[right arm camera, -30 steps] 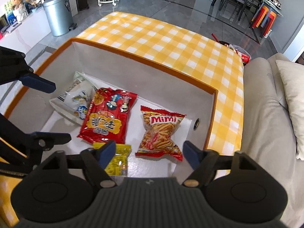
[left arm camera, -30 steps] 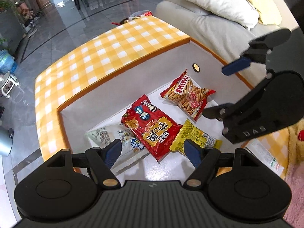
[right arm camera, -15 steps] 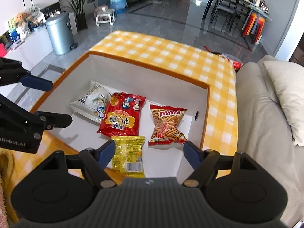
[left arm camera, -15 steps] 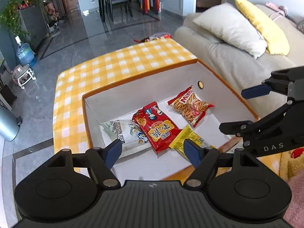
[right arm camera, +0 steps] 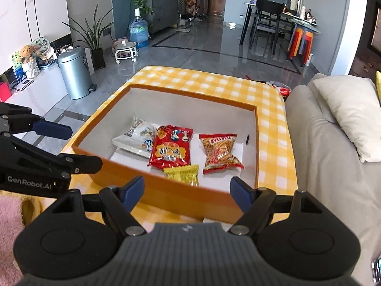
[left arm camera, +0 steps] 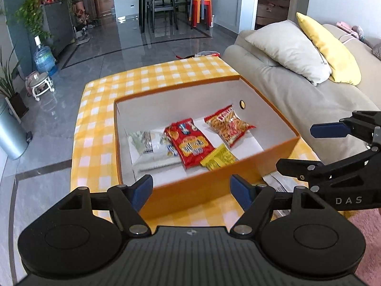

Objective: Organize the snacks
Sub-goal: 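Withdraw both grippers from the box back toward the snack pile, then grasp the white wrapped bar with right gripper while left gripper grasps clear snack bag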

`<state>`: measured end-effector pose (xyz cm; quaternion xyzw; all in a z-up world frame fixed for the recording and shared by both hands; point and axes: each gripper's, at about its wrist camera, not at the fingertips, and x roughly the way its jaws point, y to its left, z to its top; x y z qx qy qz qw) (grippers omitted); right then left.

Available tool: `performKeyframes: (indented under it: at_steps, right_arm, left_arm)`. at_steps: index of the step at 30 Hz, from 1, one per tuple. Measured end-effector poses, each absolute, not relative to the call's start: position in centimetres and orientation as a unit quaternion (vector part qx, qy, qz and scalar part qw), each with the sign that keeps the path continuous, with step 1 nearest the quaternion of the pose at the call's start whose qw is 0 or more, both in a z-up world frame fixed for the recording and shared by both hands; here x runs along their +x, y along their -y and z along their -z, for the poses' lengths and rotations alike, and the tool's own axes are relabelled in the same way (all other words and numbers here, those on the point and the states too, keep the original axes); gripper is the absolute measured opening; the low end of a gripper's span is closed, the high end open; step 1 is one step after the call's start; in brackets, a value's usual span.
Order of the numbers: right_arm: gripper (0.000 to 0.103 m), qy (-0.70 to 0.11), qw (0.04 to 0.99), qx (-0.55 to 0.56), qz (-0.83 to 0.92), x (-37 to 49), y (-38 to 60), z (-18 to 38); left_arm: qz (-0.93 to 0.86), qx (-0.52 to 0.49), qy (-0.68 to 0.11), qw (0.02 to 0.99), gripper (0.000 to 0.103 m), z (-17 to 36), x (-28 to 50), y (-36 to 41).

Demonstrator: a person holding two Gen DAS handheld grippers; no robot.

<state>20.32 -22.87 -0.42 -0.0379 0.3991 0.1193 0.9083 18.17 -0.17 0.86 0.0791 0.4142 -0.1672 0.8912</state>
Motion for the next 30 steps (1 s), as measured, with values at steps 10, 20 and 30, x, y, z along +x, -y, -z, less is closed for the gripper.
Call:
performKeyframes:
  at_steps: [10,20,30]
  right_arm:
    - [0.078,-0.409,0.907,-0.035,-0.096,15.9,22.5,1.5]
    - [0.078,-0.439,0.894,-0.022,-0.088,12.7,22.6,3.3]
    - [0.078,-0.479,0.874,0.001,-0.077,10.0,23.9,5.9]
  left_arm:
    - [0.154,0.056,-0.429,0.888,0.086,-0.2,13.8,-0.8]
    - [0.153,0.020,-0.463,0.873,0.086,1.5,10.7,-1.9]
    - [0.157,-0.005,-0.492,0.856,0.085,3.2,9.7,-2.0]
